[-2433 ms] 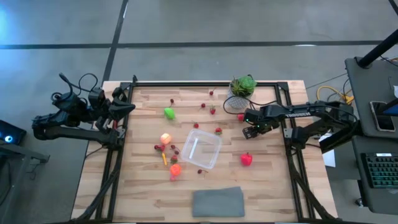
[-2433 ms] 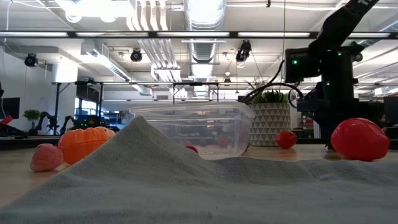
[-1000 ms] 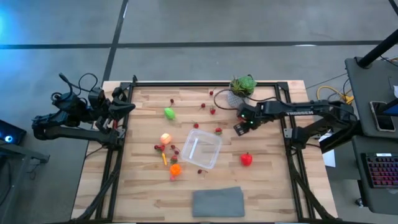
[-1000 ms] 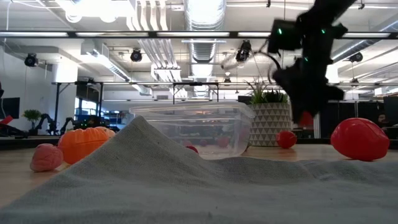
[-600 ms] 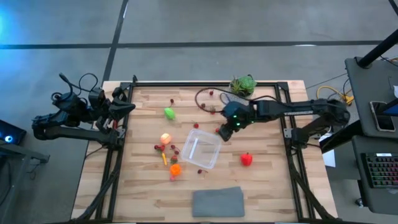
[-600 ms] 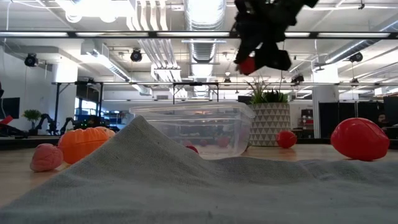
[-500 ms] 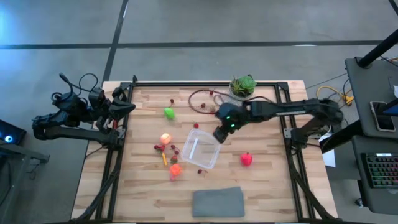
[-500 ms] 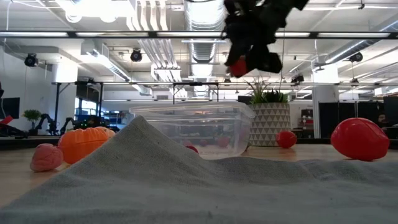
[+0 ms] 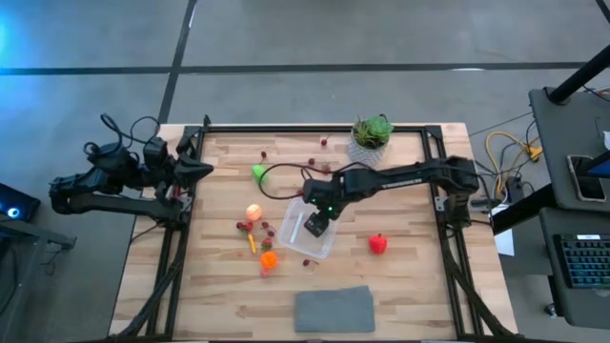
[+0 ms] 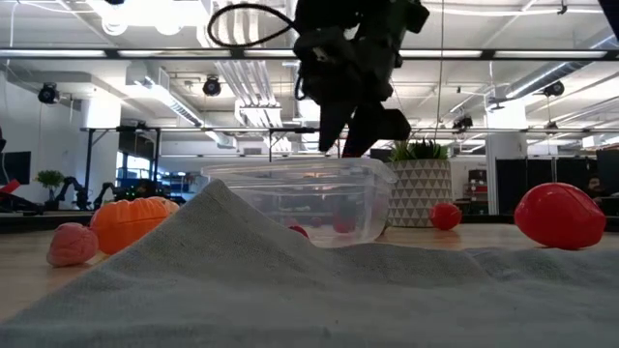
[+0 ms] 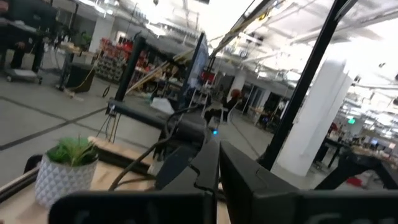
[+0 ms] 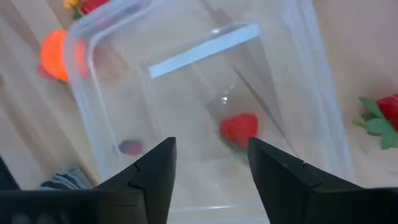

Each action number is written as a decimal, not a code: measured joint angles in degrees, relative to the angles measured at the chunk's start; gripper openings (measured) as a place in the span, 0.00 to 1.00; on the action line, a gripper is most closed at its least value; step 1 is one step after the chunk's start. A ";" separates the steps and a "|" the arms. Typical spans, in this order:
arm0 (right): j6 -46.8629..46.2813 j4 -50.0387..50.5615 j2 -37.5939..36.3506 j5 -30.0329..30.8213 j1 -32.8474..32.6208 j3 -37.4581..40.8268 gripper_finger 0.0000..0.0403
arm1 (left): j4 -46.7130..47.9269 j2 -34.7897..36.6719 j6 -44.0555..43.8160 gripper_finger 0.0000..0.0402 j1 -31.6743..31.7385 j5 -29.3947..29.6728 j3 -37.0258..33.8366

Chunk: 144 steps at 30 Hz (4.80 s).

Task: Pick and placing Produce into tupperware
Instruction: Put the red strawberry into the transparent container

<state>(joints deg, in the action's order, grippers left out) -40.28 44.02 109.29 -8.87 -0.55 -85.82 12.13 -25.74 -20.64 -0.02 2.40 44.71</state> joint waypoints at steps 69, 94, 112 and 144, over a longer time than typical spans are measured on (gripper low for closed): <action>-9.54 -7.97 -22.90 24.30 17.40 36.92 0.64 | 0.34 -0.37 -0.03 0.00 -0.02 0.02 0.00; -20.81 10.72 -23.84 51.03 3.84 25.70 0.64 | -4.33 -0.63 0.13 0.00 -0.02 0.02 0.24; -67.70 10.98 -24.72 32.71 -4.34 37.64 0.64 | -4.18 -0.76 0.02 0.00 0.00 0.02 0.09; -34.67 9.72 -10.94 34.38 10.33 21.77 0.75 | -3.77 -0.70 -4.01 0.00 0.01 8.65 0.04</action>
<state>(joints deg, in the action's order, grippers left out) -74.95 53.74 98.35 25.51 9.78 -64.05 8.36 -26.44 -24.64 -0.01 11.05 44.75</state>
